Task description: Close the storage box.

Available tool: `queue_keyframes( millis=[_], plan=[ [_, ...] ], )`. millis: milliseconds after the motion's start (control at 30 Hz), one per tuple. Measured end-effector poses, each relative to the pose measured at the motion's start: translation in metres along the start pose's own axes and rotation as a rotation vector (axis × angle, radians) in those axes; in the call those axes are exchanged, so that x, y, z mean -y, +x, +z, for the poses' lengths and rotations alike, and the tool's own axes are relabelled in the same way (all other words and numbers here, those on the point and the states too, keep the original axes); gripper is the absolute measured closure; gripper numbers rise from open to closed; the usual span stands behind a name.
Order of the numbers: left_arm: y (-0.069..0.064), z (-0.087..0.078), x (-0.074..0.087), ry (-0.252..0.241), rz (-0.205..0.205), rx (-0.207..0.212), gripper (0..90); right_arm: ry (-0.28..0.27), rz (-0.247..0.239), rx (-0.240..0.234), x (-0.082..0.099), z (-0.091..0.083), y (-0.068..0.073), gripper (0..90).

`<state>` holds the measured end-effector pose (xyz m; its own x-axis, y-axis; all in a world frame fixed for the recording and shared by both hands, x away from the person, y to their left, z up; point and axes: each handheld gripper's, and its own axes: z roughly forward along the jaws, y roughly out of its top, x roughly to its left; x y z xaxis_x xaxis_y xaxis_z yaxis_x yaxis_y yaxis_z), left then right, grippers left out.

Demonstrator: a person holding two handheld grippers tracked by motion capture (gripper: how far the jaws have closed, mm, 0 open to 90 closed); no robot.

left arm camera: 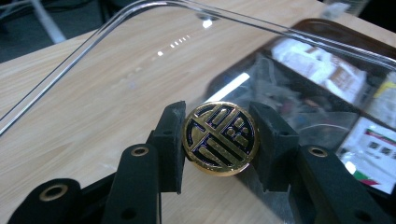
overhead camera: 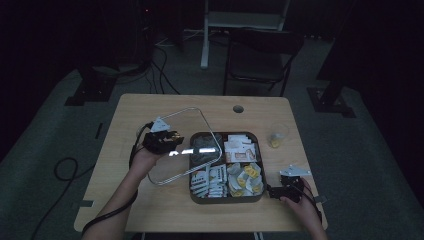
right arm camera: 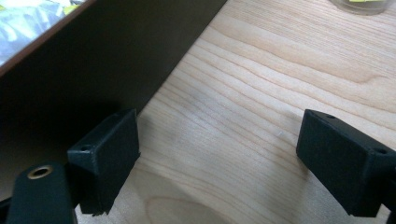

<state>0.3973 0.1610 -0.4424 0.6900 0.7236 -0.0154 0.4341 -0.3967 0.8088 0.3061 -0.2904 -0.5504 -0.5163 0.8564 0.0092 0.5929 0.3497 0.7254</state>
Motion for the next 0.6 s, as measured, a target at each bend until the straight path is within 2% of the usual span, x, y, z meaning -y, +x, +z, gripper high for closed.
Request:
queue_keyframes(
  millis=[200, 600],
  plan=[
    [-0.02, 0.014, -0.01, 0.014, 0.045, 0.051, 59.8, 0.0, 0.0, 0.0, 0.0, 0.0, 0.0, 12.7],
    [-0.049, 0.037, -0.022, 0.04, 0.106, 0.119, 59.8, 0.0, -0.001, 0.0, 0.0, 0.0, 0.0, 12.7]
  ],
)
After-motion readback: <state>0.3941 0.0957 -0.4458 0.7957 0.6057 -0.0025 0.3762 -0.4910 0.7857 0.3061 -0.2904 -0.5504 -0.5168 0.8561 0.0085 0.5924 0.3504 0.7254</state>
